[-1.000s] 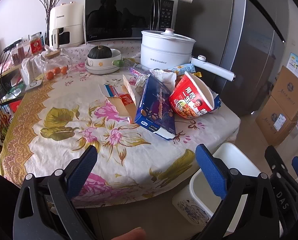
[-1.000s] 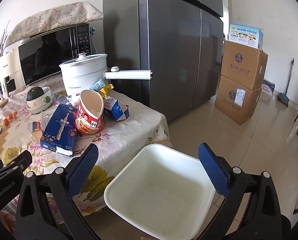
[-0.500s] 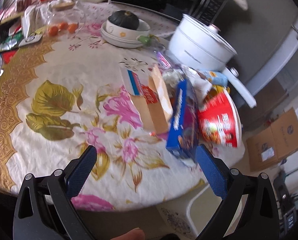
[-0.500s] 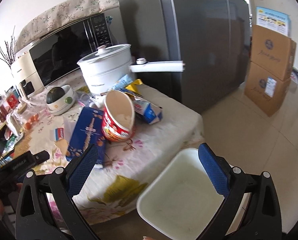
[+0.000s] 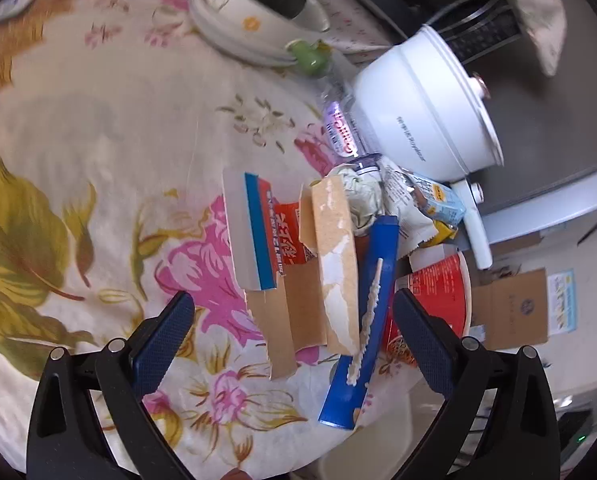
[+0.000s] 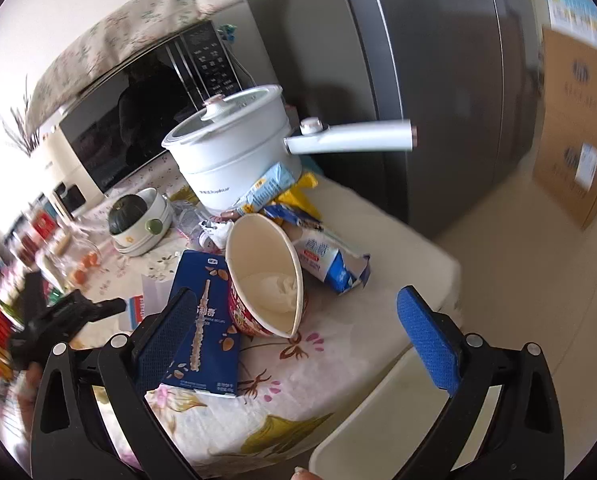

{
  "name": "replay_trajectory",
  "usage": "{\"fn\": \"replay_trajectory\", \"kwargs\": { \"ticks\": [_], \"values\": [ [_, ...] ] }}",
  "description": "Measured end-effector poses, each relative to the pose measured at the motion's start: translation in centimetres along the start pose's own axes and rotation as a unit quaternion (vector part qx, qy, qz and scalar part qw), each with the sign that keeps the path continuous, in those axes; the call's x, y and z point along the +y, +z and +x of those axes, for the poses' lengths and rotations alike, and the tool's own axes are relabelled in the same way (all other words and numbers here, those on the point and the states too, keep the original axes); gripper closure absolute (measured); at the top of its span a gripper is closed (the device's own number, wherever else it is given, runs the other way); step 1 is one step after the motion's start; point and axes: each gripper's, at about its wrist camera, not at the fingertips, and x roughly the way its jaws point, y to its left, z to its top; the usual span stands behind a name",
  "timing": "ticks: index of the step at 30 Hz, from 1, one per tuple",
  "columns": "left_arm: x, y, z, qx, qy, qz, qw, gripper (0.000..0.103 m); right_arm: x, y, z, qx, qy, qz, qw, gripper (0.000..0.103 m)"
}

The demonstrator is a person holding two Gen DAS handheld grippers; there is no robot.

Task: Collect trash
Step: 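Grasp the orange-printed cardboard box with the left tool while the right tool reaches toward the blue biscuit box, then close the right tool on the blue biscuit box and lift it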

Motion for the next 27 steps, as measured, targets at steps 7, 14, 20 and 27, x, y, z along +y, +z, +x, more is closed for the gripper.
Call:
{"fn": "replay_trajectory", "kwargs": {
  "ticks": [7, 14, 20, 27],
  "values": [
    [0.0, 1.0, 1.9, -0.004, -0.030, -0.027, 0.9992, 0.007, -1.3, 0.0, 0.9, 0.012, 0.010, 0.026, 1.000, 0.007],
    [-0.9, 1.5, 4.2, -0.008, 0.020, -0.006, 0.9998, 0.047, -0.1, -0.6, 2.4, 0.038, 0.020, 0.005, 0.999, 0.007],
    [0.6, 1.5, 4.7, 0.004, -0.004, -0.026, 0.9996, 0.085, 2.7, -1.4, 3.1, 0.046, 0.031, -0.044, 0.997, 0.007],
    [1.0, 1.3, 0.7, -0.041, -0.012, -0.009, 0.9990, 0.096, 6.5, -3.4, 5.3, 0.095, 0.063, -0.073, 0.991, 0.007]
  ]
}}
